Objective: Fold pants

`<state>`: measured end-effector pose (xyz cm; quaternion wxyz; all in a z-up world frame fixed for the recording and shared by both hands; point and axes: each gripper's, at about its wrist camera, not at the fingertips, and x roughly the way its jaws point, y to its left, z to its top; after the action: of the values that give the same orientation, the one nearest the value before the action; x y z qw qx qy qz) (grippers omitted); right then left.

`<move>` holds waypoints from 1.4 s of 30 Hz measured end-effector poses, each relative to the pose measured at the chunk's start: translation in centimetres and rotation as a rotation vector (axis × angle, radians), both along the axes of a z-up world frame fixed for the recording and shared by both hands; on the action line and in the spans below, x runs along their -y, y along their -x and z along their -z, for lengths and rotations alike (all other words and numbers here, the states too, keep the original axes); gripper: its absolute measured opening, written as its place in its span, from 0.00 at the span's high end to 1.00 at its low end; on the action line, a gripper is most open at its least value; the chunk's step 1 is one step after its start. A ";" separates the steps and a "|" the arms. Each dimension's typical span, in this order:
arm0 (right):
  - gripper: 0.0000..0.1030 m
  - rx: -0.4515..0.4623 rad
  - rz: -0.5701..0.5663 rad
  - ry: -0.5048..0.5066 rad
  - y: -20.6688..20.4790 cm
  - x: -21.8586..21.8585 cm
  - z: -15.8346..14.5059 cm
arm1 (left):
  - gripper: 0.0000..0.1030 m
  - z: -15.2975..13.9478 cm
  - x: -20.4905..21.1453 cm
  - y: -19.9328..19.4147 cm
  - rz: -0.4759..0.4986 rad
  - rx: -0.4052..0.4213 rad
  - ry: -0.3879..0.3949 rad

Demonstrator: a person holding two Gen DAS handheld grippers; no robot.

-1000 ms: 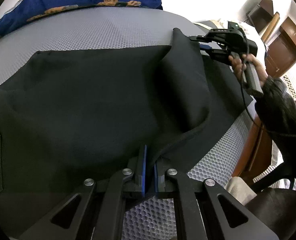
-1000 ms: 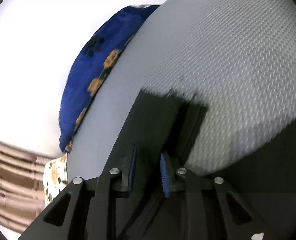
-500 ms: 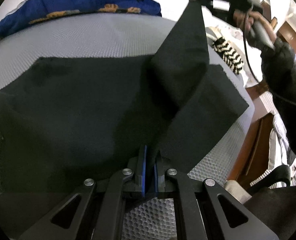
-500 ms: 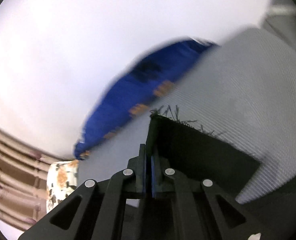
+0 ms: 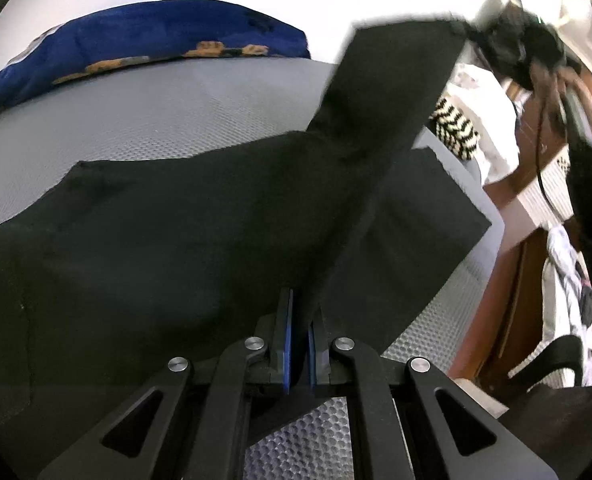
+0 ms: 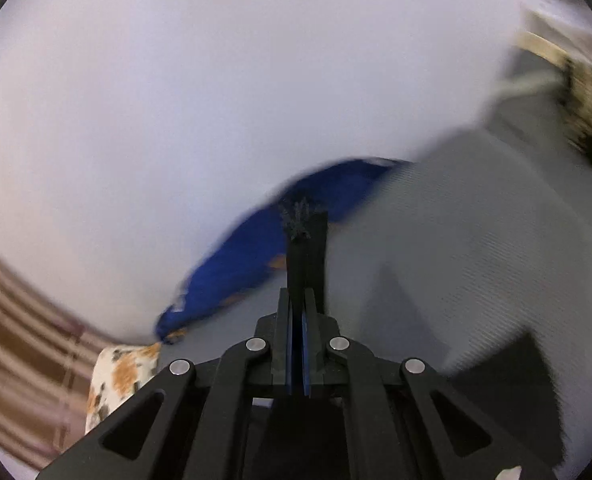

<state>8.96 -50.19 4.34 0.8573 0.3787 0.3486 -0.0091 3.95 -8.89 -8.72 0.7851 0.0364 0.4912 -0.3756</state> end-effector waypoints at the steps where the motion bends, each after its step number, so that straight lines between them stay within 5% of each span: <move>1: 0.96 -0.031 0.040 -0.008 1.5 1.2 1.5 | 0.94 0.0 0.2 0.0 0.010 0.004 -0.007; 6: 0.96 -0.229 0.222 -0.096 11.3 5.2 11.4 | 0.94 1.5 1.6 0.9 0.089 0.013 -0.096; 11: 0.96 -0.311 0.285 -0.157 15.4 6.0 16.6 | 0.93 2.3 1.8 1.4 0.114 0.018 -0.123; 17: 0.97 -0.298 0.270 -0.088 16.8 5.5 15.3 | 0.93 2.4 1.7 1.1 0.158 0.002 -0.109; 24: 0.97 -0.340 0.306 -0.133 18.2 5.3 17.1 | 0.93 2.3 1.8 1.4 0.218 -0.003 -0.124; 31: 0.91 -0.340 0.352 -0.161 18.7 6.9 17.2 | 0.93 2.2 2.0 1.5 0.212 -0.007 -0.134; 36: 0.97 -0.313 0.328 -0.110 18.7 6.6 16.4 | 0.93 2.2 1.9 1.6 0.200 -0.022 -0.127; 42: 0.98 -0.375 0.347 -0.103 18.6 6.8 17.5 | 0.78 2.0 1.0 1.6 0.202 -0.070 -0.100</move>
<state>-9.63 -57.03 -13.13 0.7429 0.4675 0.4314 -0.2083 2.36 -9.92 -10.69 0.7228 0.1115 0.5303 -0.4289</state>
